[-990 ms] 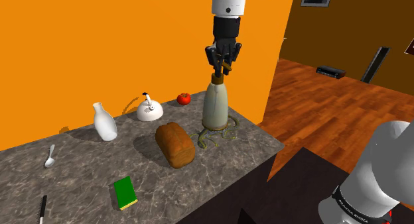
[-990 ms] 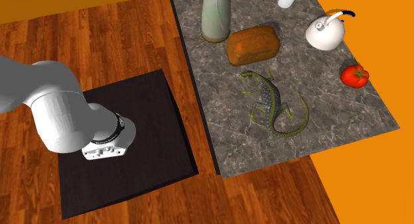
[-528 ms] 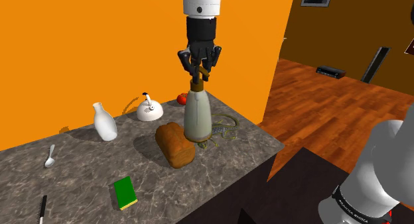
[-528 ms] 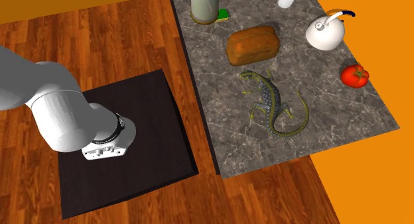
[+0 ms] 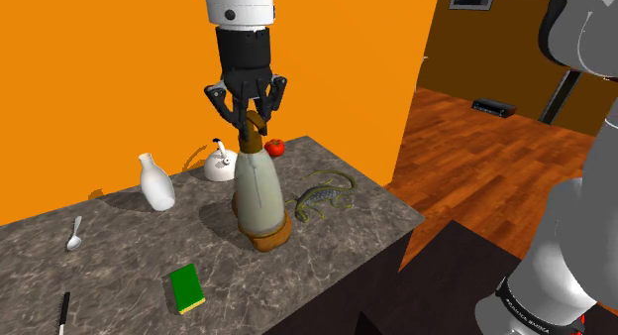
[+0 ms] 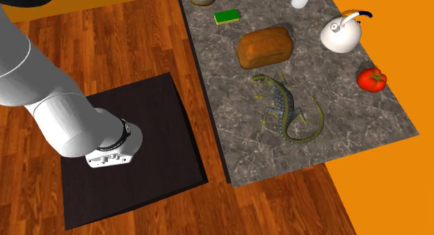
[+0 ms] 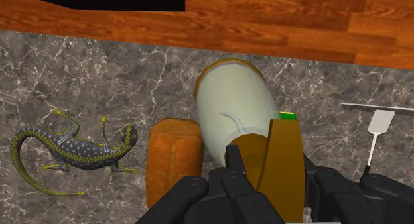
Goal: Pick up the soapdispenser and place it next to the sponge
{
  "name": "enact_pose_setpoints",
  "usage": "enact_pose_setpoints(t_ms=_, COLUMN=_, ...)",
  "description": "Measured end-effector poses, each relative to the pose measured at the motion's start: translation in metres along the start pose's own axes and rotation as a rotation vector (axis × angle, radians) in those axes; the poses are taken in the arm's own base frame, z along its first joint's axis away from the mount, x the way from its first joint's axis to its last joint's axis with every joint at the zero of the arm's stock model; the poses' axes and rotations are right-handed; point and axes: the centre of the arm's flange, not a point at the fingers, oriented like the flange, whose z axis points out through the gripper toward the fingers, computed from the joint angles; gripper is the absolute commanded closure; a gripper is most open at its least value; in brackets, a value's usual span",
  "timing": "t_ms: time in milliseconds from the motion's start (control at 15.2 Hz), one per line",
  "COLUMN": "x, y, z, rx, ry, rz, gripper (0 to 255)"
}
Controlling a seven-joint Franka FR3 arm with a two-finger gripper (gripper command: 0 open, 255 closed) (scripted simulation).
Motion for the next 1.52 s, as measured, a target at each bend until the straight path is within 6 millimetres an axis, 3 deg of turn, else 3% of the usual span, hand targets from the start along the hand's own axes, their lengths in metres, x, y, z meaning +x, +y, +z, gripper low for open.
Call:
enact_pose_setpoints(t_ms=528, x=0.001, y=-0.102, z=0.003, rx=0.0, ry=0.0, rz=0.0, gripper=255)
enact_pose_setpoints(t_ms=858, x=-0.001, y=-0.112, z=0.022, rx=0.0, ry=0.0, rz=0.002, gripper=255)
enact_pose_setpoints(t_ms=1518, x=0.0, y=-0.111, z=0.076, rx=0.0, ry=0.0, rz=0.002, gripper=255)
